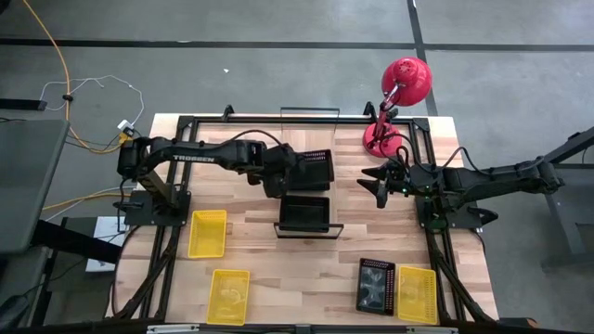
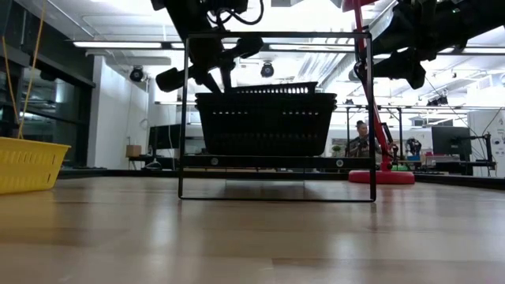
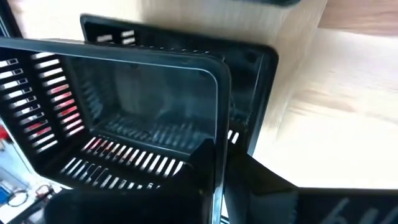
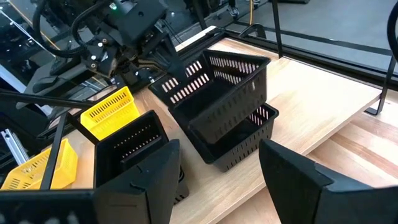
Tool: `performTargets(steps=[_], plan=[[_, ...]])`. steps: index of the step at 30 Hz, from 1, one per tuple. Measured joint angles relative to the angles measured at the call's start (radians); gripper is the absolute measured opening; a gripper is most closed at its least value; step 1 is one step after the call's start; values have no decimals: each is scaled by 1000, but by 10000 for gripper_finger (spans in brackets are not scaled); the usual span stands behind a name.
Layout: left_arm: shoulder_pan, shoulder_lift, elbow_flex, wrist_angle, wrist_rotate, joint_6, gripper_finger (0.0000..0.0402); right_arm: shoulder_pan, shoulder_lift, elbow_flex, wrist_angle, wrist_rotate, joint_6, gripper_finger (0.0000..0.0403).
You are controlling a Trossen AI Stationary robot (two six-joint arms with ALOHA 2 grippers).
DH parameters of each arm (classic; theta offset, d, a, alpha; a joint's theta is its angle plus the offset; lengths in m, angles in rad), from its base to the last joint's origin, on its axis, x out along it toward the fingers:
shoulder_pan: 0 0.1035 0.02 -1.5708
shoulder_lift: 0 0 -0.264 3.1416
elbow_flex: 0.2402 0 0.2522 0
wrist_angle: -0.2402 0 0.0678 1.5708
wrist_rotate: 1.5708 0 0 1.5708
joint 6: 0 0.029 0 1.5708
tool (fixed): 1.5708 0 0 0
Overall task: Stack baskets on shelf by color
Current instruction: Stack the black bin on top of the black bin on the shelf
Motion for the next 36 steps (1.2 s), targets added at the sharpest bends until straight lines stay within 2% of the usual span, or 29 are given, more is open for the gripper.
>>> performTargets(steps=[6,11,25,32,36], plan=[[5,0,0,-6,0,-1,10,0,0,0,0,0,0,206],[3,0,0,-30,-1,90,2,0,0,0,0,10,0,206],[7,0,0,-26,51,77,17,0,0,0,0,23,8,206],[15,0,0,-14,3,10,28,0,0,0,0,23,8,206],[22,0,0,-7,-16,31,26,0,0,0,0,23,8,206]])
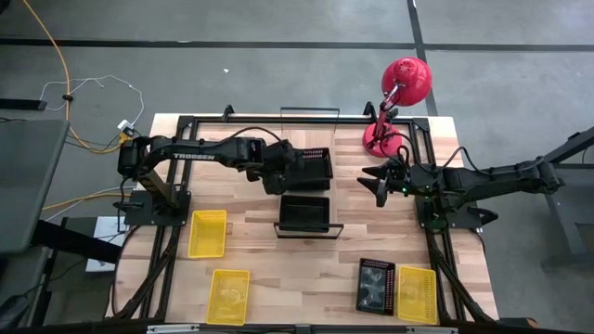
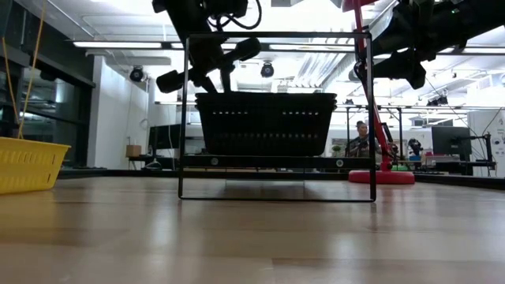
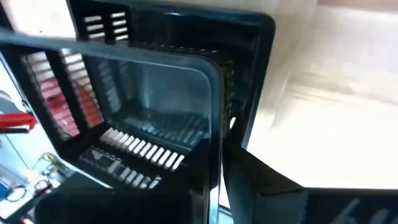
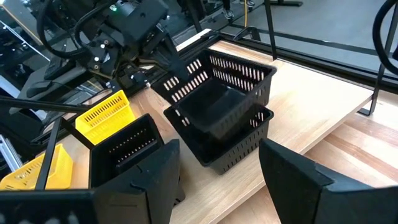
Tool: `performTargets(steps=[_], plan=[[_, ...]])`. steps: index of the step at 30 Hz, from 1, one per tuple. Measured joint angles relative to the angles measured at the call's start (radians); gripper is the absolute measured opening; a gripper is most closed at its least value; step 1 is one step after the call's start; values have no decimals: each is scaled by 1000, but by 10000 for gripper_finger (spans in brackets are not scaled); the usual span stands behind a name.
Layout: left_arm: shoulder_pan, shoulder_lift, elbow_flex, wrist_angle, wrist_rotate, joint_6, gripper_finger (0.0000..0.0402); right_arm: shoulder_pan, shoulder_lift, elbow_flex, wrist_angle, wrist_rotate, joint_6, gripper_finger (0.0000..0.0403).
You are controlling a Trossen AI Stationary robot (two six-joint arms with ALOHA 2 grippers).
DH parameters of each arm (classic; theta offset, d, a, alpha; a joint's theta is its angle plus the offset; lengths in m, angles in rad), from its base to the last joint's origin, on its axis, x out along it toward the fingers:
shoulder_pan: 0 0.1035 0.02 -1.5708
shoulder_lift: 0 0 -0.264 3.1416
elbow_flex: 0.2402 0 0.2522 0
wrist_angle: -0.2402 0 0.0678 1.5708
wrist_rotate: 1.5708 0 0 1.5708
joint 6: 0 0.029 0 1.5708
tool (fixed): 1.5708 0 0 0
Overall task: Stack baskets on shelf by color
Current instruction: Stack the black bin on top of the black bin on the shelf
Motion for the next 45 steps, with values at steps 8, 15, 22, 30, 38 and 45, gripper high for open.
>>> performTargets(steps=[8,15,22,30,38,45], plan=[[-5,0,0,13,30,12,29,0,0,0,0,0,0,206],[-6,-1,0,63,28,-61,53,0,0,0,0,0,2,206],[-4,-14,0,85,37,-112,90,0,0,0,0,0,24,206],[2,-44,0,56,77,-185,110,0,0,0,0,0,26,206],[-6,-45,0,66,-14,-252,109,0,0,0,13,-2,34,206],[-10,-46,0,43,-85,-588,95,0,28,1,5,-18,89,175]])
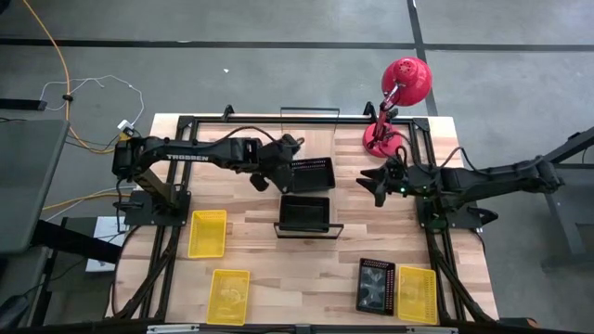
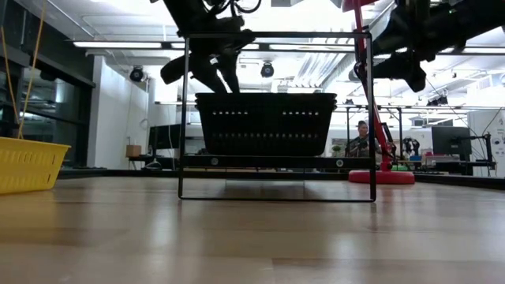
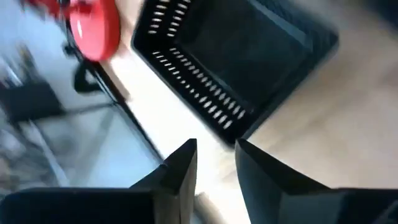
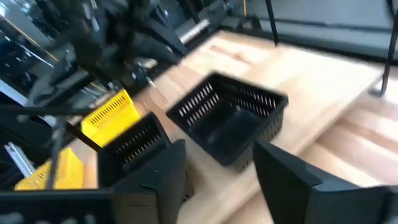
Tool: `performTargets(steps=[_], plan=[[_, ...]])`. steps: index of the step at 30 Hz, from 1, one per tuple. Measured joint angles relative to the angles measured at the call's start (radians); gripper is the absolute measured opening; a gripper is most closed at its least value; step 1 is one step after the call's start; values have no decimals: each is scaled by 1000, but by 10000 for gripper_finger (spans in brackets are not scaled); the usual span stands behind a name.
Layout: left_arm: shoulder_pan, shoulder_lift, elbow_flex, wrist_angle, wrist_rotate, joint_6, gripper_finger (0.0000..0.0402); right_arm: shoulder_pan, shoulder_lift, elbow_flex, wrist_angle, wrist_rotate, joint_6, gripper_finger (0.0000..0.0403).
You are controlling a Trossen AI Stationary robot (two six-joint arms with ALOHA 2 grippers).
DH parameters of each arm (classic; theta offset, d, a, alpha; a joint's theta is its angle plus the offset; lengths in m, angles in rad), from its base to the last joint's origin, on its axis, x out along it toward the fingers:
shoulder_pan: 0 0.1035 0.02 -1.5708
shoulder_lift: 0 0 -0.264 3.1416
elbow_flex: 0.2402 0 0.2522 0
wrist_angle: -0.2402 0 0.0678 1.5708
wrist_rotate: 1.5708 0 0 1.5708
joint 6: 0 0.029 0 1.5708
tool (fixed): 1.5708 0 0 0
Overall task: Stack baskets on shelf by color
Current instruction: Stack the black bin on top of the black bin on the shelf
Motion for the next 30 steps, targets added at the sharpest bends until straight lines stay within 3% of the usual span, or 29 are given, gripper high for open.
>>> performTargets(steps=[3,6,8,11,14,17,20,24,30], plan=[[28,-25,0,-24,105,-285,68,0,52,0,-32,-14,40,118],[69,-52,-3,-41,251,-513,20,0,121,-3,-63,-21,100,35],[95,-83,-23,-8,324,-621,7,0,168,-21,-62,-13,138,12],[136,-158,-124,102,356,-744,5,0,234,-74,10,5,220,17],[170,-259,-270,285,390,-854,2,1,275,-161,213,17,250,3],[201,-366,-417,471,393,-948,1,0,295,-232,434,94,274,4],[242,-423,-541,646,387,-1047,0,-7,313,-256,494,155,308,1],[300,-411,-624,789,379,-1187,0,-21,360,-238,495,140,328,0],[318,-264,-566,815,479,-1282,0,-22,437,-189,496,124,284,0]])
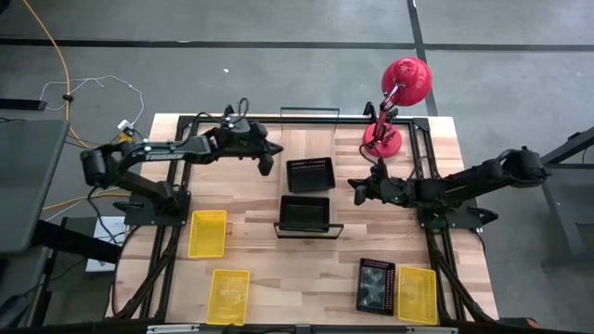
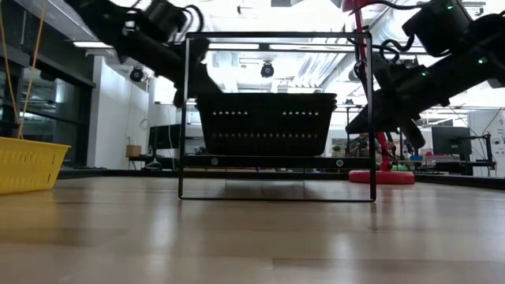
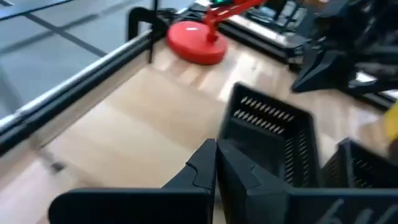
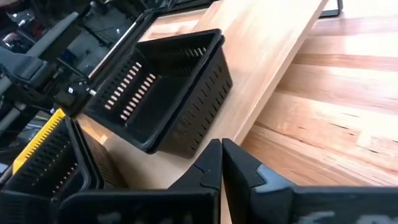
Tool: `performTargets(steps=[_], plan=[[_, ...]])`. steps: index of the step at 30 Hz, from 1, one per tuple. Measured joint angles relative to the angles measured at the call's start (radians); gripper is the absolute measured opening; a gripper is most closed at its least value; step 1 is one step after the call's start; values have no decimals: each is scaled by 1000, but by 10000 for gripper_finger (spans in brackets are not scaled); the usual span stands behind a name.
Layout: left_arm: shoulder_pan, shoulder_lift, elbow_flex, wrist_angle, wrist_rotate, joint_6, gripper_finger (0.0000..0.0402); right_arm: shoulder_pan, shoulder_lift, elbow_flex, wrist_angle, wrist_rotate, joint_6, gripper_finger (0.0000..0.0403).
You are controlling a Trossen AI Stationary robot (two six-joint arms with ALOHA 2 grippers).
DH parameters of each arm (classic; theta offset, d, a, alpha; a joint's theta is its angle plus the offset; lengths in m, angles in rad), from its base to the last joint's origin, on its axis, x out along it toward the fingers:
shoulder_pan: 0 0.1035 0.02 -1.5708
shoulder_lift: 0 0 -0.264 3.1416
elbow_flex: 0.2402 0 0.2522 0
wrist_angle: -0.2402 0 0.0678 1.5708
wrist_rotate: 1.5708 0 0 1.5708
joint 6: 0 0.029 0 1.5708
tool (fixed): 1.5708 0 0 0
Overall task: Stack baskets on shelf by color
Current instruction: Stack the black bin on top of the black bin on the shelf
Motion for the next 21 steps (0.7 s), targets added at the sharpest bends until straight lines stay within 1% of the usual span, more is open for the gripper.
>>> performTargets(steps=[2,6,10,13,15,17,21], plan=[[-9,63,57,-16,29,-1,0,0,9,8,1,4,1,0],[-28,181,173,-91,33,48,0,0,31,39,2,6,20,0],[-31,247,251,-154,34,119,0,2,97,87,0,1,18,0],[-29,262,282,-182,32,155,0,3,160,118,1,0,16,0],[-28,263,289,-181,32,174,0,3,193,130,0,19,25,0],[-28,266,288,-189,31,191,0,3,215,138,3,30,49,0],[-21,267,288,-224,30,217,0,3,245,153,8,15,61,0]])
